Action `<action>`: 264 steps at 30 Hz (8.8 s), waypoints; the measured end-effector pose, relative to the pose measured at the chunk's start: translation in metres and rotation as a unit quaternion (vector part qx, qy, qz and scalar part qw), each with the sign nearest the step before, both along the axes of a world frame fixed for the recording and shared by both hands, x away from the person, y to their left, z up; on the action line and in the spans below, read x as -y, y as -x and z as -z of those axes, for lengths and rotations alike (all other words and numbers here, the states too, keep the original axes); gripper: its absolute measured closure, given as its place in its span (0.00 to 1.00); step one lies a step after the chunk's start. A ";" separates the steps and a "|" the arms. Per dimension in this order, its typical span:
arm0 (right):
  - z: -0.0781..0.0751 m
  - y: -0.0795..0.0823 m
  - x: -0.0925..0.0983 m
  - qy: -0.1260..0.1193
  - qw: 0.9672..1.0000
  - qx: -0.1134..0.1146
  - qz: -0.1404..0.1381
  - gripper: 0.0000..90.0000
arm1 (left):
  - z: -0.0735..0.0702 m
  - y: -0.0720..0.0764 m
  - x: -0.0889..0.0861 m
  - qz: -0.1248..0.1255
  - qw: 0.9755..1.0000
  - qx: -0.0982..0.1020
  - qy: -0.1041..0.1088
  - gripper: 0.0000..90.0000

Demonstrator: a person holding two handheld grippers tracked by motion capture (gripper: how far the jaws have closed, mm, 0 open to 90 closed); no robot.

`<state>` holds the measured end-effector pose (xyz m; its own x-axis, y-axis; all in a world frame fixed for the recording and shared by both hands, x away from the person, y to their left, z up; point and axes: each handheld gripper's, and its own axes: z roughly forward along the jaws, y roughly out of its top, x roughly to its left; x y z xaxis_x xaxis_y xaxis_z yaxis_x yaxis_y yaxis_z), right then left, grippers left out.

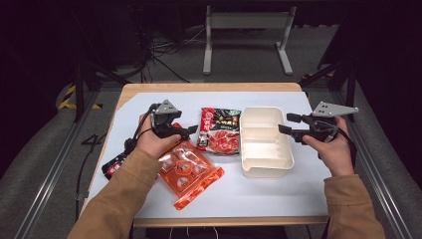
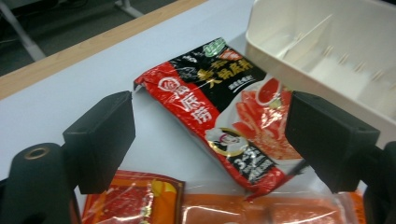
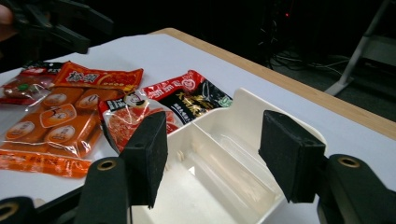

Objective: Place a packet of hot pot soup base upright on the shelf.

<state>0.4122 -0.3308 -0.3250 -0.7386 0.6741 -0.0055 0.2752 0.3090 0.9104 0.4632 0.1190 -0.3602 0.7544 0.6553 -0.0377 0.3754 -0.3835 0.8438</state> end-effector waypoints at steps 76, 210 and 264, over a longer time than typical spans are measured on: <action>0.025 0.025 0.015 0.022 0.999 -0.038 0.031 0.53 | 0.064 -0.123 0.058 -0.041 0.986 -0.161 0.006 0.55; -0.096 -0.015 -0.084 0.071 0.994 0.051 -0.072 0.88 | -0.078 0.075 0.012 0.036 0.985 0.083 0.144 0.47; -0.076 -0.071 -0.024 0.083 0.991 0.100 0.024 0.88 | -0.042 0.082 -0.029 -0.015 0.993 0.077 0.084 0.18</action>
<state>0.4828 -0.3071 -0.2486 -0.6779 0.6863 -0.2634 0.1119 0.4505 0.8857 0.3808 0.1482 -0.3179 0.7397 0.6721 -0.0341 0.2463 -0.2232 0.9431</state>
